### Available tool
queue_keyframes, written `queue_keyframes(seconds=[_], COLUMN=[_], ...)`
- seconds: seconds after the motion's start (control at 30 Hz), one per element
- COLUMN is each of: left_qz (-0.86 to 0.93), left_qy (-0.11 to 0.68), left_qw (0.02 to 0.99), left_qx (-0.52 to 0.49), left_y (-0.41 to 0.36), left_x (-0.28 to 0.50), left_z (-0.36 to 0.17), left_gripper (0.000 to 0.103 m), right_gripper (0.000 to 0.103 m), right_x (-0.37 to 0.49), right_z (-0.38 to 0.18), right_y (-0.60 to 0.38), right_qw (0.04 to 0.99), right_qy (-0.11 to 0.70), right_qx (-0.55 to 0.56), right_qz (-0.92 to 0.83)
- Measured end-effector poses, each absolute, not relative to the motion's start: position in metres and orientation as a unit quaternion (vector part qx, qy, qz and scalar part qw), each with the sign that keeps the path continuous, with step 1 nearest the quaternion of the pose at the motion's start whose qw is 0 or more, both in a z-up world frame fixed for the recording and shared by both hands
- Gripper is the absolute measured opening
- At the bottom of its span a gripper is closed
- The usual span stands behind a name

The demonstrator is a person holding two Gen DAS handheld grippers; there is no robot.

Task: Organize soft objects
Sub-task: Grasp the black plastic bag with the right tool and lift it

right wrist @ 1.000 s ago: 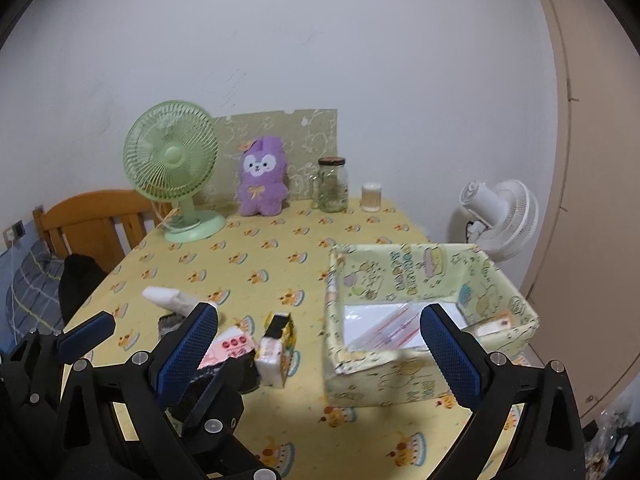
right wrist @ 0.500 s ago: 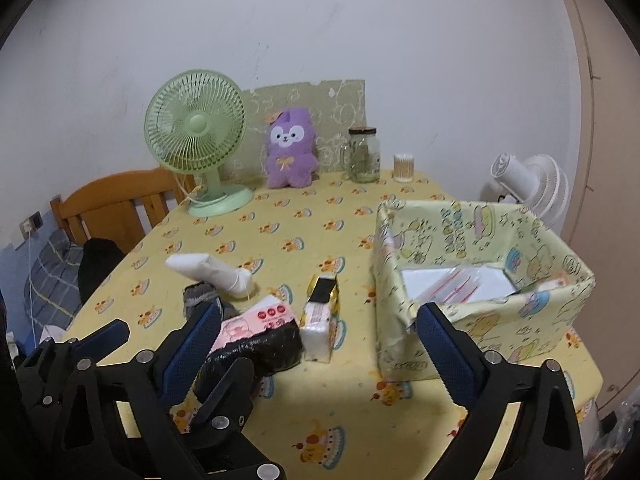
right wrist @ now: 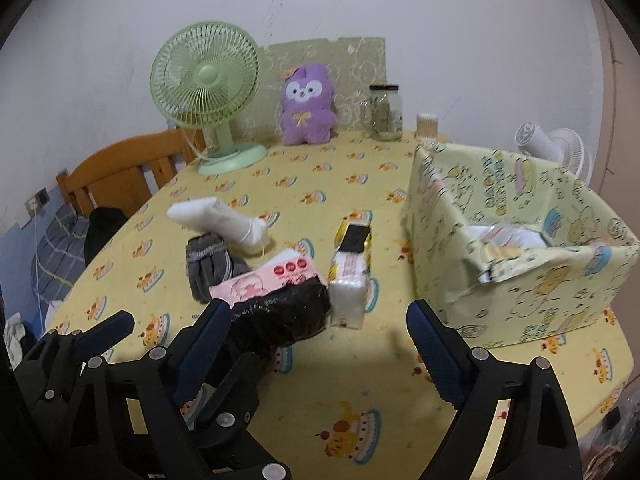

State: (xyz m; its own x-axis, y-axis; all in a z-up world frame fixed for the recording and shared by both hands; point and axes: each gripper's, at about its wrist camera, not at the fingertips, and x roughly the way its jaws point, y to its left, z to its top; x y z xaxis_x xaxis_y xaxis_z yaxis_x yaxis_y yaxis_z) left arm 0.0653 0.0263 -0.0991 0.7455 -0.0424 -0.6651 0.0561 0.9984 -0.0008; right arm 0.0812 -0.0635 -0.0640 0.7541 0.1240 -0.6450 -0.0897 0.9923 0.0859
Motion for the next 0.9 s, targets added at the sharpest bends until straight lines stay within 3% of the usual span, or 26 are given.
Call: queue_keyframes(seconds=[0.43,0.7,0.9], left_qz=[-0.023,-0.013,-0.012], left_qy=[0.373,0.378,0.375], left_qw=[0.927,0.926,0.927], left_qx=[0.000,-0.006,-0.004], left_y=[0.042,0.051,0.051], left_x=[0.076,0.078,0.075], left_z=[-0.116,-0.118,-0.117], left_gripper=[0.103,0.103,0.103], right_gripper=[0.091,0.059,0.043], right_x=[0.101,0.109,0.105], right_z=[-0.083,-0.094,-0.093], right_y=[-0.048,-0.035,-0.032], right_qw=[0.923,0.907,0.907], right_qy=[0.376,0.398,0.394], right_qx=[0.028,0.047,0.043], right_qz=[0.074,0.131,0.146])
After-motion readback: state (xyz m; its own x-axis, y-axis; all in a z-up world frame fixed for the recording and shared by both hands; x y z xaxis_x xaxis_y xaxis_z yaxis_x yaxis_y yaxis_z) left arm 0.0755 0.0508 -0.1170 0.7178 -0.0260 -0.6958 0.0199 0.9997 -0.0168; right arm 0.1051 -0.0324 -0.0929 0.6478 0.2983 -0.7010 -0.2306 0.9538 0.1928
